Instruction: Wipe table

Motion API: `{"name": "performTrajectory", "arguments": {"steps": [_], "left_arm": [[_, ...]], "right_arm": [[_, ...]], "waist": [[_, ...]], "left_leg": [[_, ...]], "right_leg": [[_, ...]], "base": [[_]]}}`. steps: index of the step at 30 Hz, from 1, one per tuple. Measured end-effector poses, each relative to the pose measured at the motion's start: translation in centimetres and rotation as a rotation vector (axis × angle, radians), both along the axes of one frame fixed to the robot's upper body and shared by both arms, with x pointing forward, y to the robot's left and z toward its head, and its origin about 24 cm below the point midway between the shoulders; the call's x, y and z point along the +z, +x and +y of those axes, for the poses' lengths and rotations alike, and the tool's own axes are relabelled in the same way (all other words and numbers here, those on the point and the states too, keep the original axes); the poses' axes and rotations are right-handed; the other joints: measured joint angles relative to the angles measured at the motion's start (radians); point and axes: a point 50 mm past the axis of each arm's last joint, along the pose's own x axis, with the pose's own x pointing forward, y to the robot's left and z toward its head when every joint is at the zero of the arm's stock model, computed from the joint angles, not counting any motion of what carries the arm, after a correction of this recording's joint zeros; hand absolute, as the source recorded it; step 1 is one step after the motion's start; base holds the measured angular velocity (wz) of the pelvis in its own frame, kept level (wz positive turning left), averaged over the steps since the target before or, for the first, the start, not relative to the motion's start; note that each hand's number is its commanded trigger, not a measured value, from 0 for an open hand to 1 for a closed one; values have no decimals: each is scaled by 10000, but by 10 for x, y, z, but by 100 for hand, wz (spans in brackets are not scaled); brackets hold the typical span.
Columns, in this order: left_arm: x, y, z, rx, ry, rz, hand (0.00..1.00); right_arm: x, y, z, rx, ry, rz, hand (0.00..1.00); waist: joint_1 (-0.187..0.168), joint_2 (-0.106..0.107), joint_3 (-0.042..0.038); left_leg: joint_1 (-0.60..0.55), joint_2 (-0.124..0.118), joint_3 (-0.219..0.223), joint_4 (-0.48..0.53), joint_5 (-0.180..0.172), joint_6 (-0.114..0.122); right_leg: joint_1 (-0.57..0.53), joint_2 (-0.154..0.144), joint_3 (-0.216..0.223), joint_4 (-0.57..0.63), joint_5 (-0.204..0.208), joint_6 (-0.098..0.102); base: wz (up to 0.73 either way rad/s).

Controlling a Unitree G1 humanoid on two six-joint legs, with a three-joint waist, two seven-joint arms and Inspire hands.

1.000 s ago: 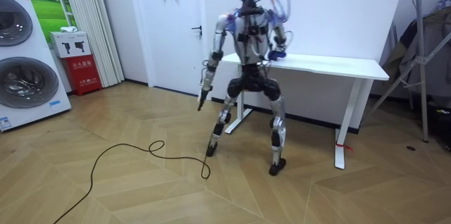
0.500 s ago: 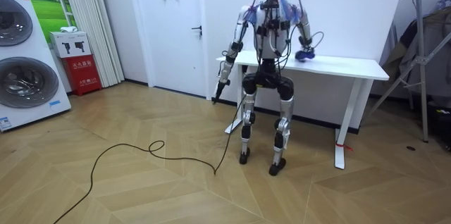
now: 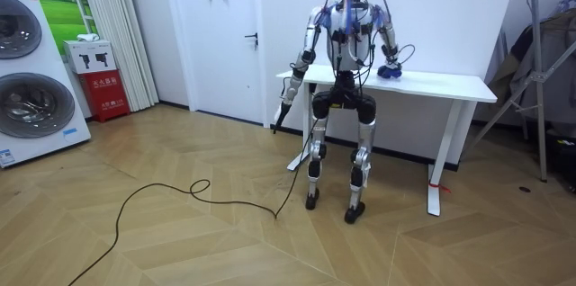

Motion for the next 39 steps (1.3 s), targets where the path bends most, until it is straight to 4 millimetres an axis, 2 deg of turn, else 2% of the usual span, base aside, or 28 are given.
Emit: {"name": "performTrajectory", "arguments": {"steps": [2, 4, 5, 6, 7, 8, 9, 10, 12, 13, 14, 16, 18, 19, 20, 22, 23, 24, 25, 27, 30, 34, 37, 39], "left_arm": [[0, 8, -1, -72, -41, -187, 0], [-1, 19, -4, -194, -98, -440, 0], [-1, 28, -6, -269, -126, -629, 0], [-1, 37, -9, -331, -184, -853, 0], [-1, 42, -11, -402, -238, -949, 0], [-1, 53, -15, -711, -377, -1140, 0], [0, 64, -22, -1128, -584, -1446, 0], [0, 70, -25, -1323, -670, -1639, 0], [1, 78, -31, -1745, -838, -1999, 0], [1, 76, -30, -1725, -828, -1940, 0], [0, 69, -27, -1678, -754, -1690, 0], [-1, 52, -22, -1514, -621, -1197, 0], [-3, 29, -17, -1460, -503, -521, 0], [-3, 25, -17, -1404, -503, -432, 0], [-3, 18, -16, -1320, -506, -272, 0], [-3, 11, -14, -1252, -396, -105, 0], [-2, 10, -12, -1223, -280, -94, 0], [-1, 9, -9, -1070, -163, -185, 0], [0, 9, -7, -997, -41, -225, 0], [3, 16, -2, -740, 257, -610, 0], [8, 39, -7, -996, 374, -1472, 0], [8, 56, -18, -1515, 252, -2016, 0], [4, 56, -28, -1660, -32, -1845, 0], [-1, 49, -31, -1615, -215, -1324, 0]], "right_arm": [[4, 7, 2, -1, -106, 5, 100], [10, 23, 16, 532, -583, 190, 100], [17, 38, 33, 1346, -1026, 277, 100], [28, 57, 59, 2559, -1618, 264, 100], [33, 67, 75, 3146, -1801, 177, 100], [42, 83, 104, 4179, -2092, 26, 100], [50, 93, 129, 5038, -2268, -156, 100], [54, 97, 139, 5393, -2383, -230, 100], [67, 105, 160, 6264, -2350, -701, 100], [67, 105, 162, 6364, -2325, -754, 100], [65, 104, 160, 6390, -2214, -740, 100], [60, 101, 157, 6300, -2022, -708, 100], [31, 80, 135, 5562, -1396, -176, 100], [21, 73, 128, 5289, -1217, 70, 100], [8, 57, 115, 4504, -321, -285, 100], [-4, 40, 104, 4038, 153, -595, 100], [-11, 28, 96, 3625, 226, -715, 100], [-18, 17, 87, 3207, 239, -664, 100], [-21, 11, 82, 3017, 205, -613, 100], [-33, -15, 61, 2065, 267, -416, 100], [-40, -37, 42, 1167, 214, -258, 100], [-39, -36, 40, 773, 259, -177, 100], [-35, -15, 54, 787, 393, 77, 100], [-25, 14, 83, 1714, 472, 140, 100]], "waist": [[84, 53, 17], [420, 109, 27], [718, 110, 25], [874, 139, 22], [876, 162, 30], [879, 177, 37], [1050, 149, 45], [1179, 117, 64], [1641, -86, 191], [1710, -114, 203], [1850, -231, 174], [1890, -200, 207], [1829, -151, 230], [1826, -121, 239], [1770, -104, 208], [1317, 21, 182], [971, 131, 152], [695, 203, 50], [593, 234, 8], [146, 243, -76], [-93, 273, -129], [-1, 378, -149], [466, 436, -137], [812, 429, -104]], "left_leg": [[39, -30, 45, -11, -1, 1], [90, 32, 382, -37, -2, 2], [126, 83, 491, -109, -1, 1], [141, 138, 473, -181, 1, -2], [143, 164, 476, -180, 4, -7], [141, 177, 470, -184, 17, -28], [155, 178, 471, -242, 39, -65], [148, 179, 468, -254, 40, -66], [78, 147, 335, -308, 39, -67], [19, 106, 206, -295, 39, -66], [-109, 50, 53, -257, 34, -56], [-268, -6, -163, -148, 30, -16], [-305, -155, -355, -54, 31, 63], [-309, -173, -362, -37, 34, 72], [-343, -200, -362, 20, 28, 89], [-325, -291, -389, 26, 63, 144], [-244, -348, -370, 24, 83, 177], [-158, -344, -312, -12, 82, 183], [-128, -333, -255, -21, 80, 186], [34, -325, -239, -20, 77, 190], [174, -306, -200, -42, 73, 192], [242, -209, 44, -55, 93, 162], [339, -52, 435, -102, 110, 144], [281, 70, 654, -168, 151, 96]], "right_leg": [[35, -8, 9, -124, 18, 27], [-79, -12, 90, -109, 19, 28], [-229, -5, 80, -108, 18, 28], [-362, 28, 57, -108, 30, 7], [-393, 43, 56, -108, 58, -38], [-395, 59, 22, -109, 73, -63], [-400, 75, 24, -110, 72, -64], [-410, 78, 19, -118, 71, -65], [-406, 56, -231, -166, 78, -56], [-392, 50, -348, -222, 87, -41], [-365, 9, -548, -278, 106, -9], [-313, -1, -607, -309, 201, 50], [-47, -51, -625, -503, 231, 63], [-18, -63, -626, -507, 232, 65], [3, -92, -656, -494, 230, 70], [143, -154, -781, -562, 195, 127], [329, -184, -762, -625, 188, 192], [377, -192, -721, -619, 201, 218], [384, -193, -706, -624, 200, 223], [558, -189, -776, -615, 202, 239], [710, -185, -774, -596, 197, 250], [642, -141, -499, -561, 212, 226], [364, -69, 29, -405, 268, 119], [57, 55, 346, -404, 392, -36]], "base": [[-26], [-71], [-92], [-81], [-40], [0], [10], [19], [33], [58], [61], [55], [54], [35], [21], [28], [24], [10], [-19], [-10], [-9], [-25], [-53], [-49]]}}
